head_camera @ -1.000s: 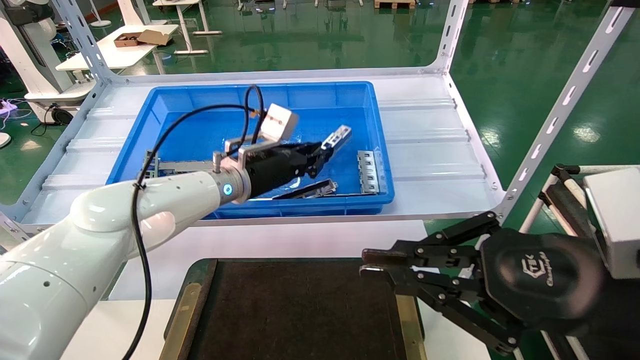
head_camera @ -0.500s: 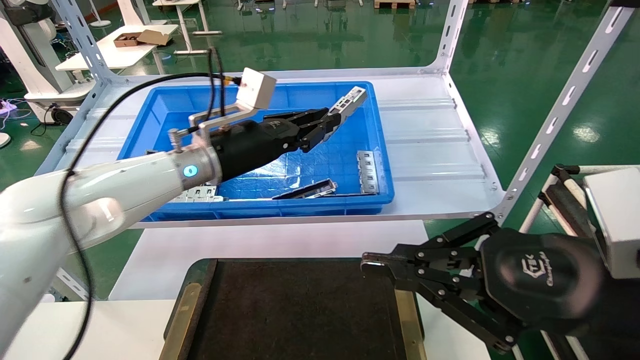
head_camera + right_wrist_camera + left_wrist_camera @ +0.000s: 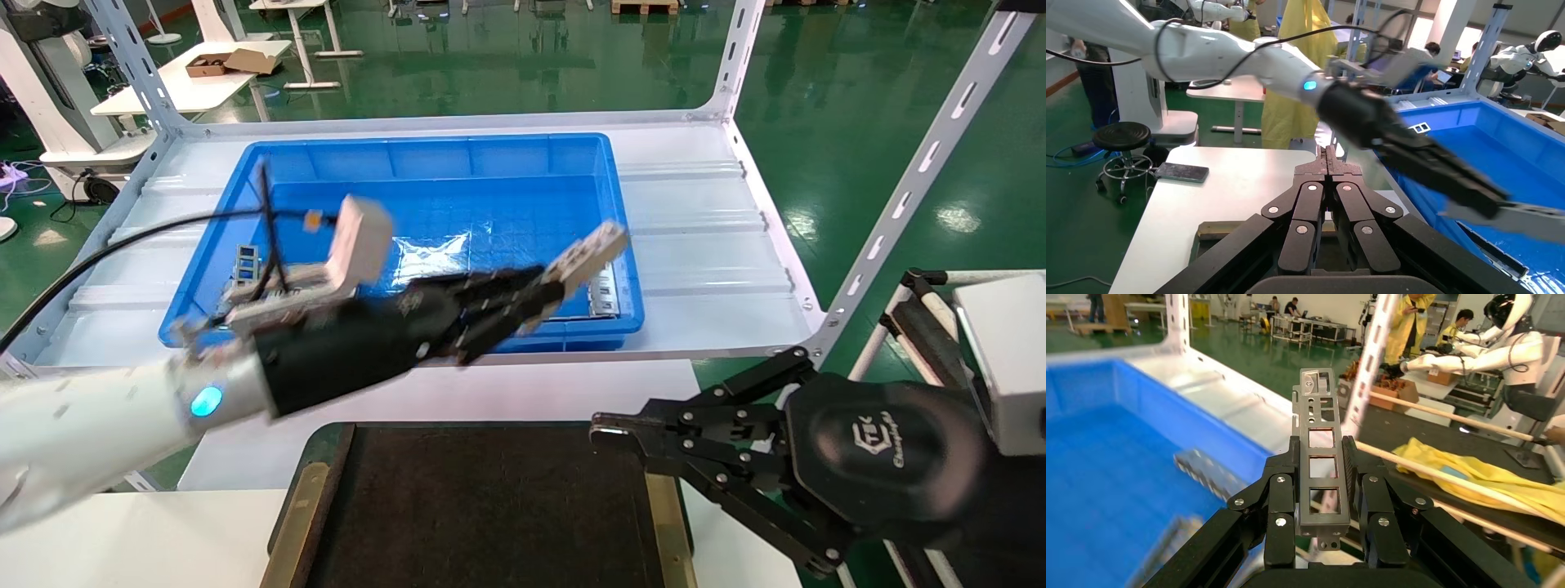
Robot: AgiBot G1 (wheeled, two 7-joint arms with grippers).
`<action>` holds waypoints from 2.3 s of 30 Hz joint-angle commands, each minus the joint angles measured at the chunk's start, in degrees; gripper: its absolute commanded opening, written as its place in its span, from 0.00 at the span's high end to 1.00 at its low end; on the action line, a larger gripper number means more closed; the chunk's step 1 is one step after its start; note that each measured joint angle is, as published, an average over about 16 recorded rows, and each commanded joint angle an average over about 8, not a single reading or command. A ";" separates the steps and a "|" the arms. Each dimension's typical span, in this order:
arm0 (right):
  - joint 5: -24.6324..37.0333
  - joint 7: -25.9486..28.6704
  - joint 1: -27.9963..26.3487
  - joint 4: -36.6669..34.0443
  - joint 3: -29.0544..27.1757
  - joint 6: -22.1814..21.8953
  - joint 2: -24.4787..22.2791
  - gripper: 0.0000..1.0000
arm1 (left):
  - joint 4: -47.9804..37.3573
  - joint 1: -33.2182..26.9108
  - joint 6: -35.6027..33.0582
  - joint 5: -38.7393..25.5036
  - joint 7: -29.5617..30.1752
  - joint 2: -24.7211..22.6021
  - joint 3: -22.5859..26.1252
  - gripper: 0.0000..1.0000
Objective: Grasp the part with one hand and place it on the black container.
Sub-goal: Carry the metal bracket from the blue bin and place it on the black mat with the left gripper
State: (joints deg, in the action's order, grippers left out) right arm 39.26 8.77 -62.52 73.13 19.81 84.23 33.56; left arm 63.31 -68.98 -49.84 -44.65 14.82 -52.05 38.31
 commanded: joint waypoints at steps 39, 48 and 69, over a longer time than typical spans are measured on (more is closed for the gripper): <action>-0.03 -0.02 -0.01 0.00 0.04 -0.02 -0.02 1.00 | 12.35 38.78 41.43 4.33 -3.41 -10.55 2.38 1.00; -0.04 -0.03 -0.01 0.00 0.05 -0.02 -0.02 1.00 | 8.90 37.40 50.85 4.33 -3.01 -18.74 2.38 1.00; -0.05 -0.04 -0.02 0.00 0.08 -0.03 -0.03 1.00 | -0.15 35.36 53.81 4.13 -1.48 -25.49 -0.70 1.00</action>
State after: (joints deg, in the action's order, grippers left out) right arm 39.21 8.73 -62.54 73.13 19.89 84.19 33.53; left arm 63.39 -33.55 3.96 -40.68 13.30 -77.47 37.69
